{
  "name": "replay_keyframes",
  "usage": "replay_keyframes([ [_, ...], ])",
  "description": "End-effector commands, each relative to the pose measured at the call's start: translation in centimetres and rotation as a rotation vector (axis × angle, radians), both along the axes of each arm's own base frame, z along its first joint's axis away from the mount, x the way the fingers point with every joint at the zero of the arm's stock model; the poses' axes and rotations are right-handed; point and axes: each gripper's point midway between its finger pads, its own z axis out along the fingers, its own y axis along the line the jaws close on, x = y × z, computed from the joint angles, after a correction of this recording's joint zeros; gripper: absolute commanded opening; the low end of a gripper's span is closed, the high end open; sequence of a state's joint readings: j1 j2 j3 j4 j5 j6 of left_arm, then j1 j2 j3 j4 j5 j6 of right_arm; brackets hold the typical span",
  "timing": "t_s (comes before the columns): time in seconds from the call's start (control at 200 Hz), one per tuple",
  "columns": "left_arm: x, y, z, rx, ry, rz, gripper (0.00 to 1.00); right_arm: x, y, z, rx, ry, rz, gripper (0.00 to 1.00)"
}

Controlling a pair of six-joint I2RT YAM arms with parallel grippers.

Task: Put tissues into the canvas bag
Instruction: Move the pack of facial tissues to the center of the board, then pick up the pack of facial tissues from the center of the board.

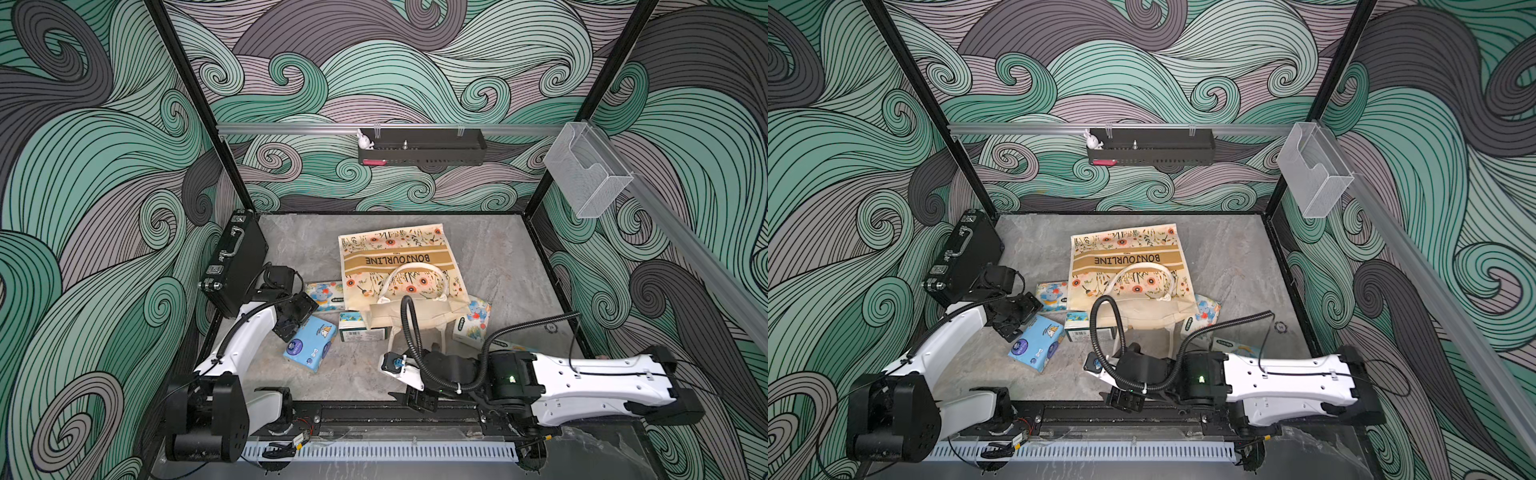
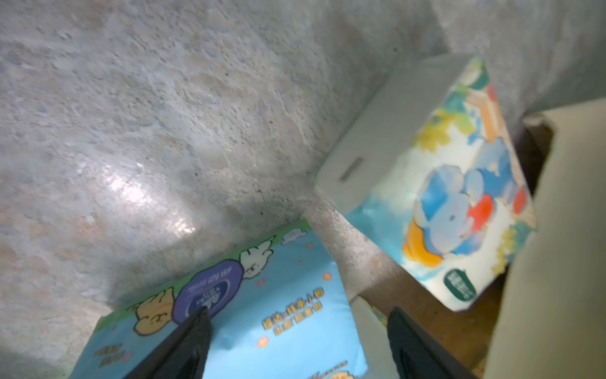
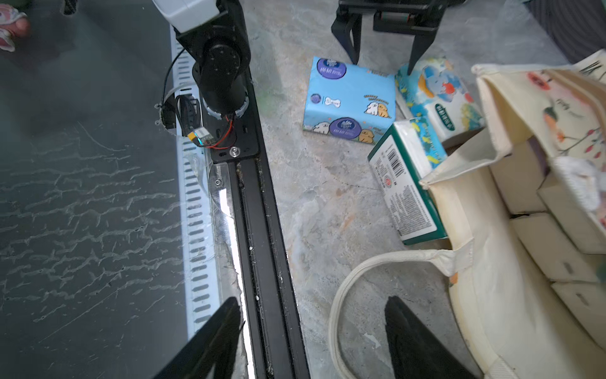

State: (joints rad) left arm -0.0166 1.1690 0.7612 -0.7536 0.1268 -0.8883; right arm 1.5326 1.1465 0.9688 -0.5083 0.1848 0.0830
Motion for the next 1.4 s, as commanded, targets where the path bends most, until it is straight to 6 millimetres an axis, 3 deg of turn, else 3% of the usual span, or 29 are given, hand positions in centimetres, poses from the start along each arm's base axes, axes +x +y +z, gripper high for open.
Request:
replay_keyframes([
  [0.0, -1.8, -1.2, 0.5, -0.051, -0.003, -0.071, 0.86, -1.3, 3.0, 0.4, 0.074, 0.122, -0.017, 0.70],
  [0.17, -3.9, -3.1, -1.0, -0.165, -0.031, -0.071, 0.83, -0.8, 6.9, -0.5, 0.252, 0.344, -0.203, 0.68],
  [0.275, -5.1, -3.0, -1.9, -0.152, -0.025, -0.066, 0.82, -0.1, 8.4, -1.1, 0.338, 0.510, -0.298, 0.69],
  [0.36, -5.9, -2.9, -2.5, -0.146, -0.013, -0.070, 0.82, 1.1, 8.7, -1.4, 0.384, 0.541, -0.389, 0.77],
  [0.535, -7.1, -3.8, -3.1, -0.175, 0.009, -0.098, 0.82, 5.1, 8.6, -2.7, 0.517, 0.793, -0.625, 0.74],
  [0.781, -7.8, -3.6, -1.4, -0.133, -0.033, -0.102, 0.82, 6.0, 12.7, -7.3, 0.514, 1.033, -0.724, 0.75],
  [0.911, -7.1, -0.6, 0.8, 0.055, -0.046, -0.103, 0.82, 6.1, 14.5, -9.3, 0.509, 1.079, -0.732, 0.82],
  [1.006, -6.7, 0.5, 1.9, 0.127, -0.053, -0.105, 0.74, 6.4, 15.2, -9.9, 0.523, 1.072, -0.730, 0.89],
  [1.106, -6.3, 0.9, 1.9, 0.154, -0.055, -0.109, 0.48, 7.0, 15.8, -10.7, 0.555, 1.101, -0.744, 0.90],
  [1.151, -6.1, 0.6, 1.6, 0.137, -0.052, -0.116, 0.40, 7.3, 16.0, -11.4, 0.562, 1.120, -0.760, 0.90],
  [1.296, -6.3, 0.2, -0.1, 0.113, 0.002, -0.111, 0.39, 8.2, 16.4, -12.9, 0.595, 1.148, -0.793, 0.87],
  [1.396, -6.4, 0.6, -0.7, 0.133, 0.038, -0.094, 0.45, 8.6, 16.3, -13.2, 0.605, 1.142, -0.810, 0.87],
])
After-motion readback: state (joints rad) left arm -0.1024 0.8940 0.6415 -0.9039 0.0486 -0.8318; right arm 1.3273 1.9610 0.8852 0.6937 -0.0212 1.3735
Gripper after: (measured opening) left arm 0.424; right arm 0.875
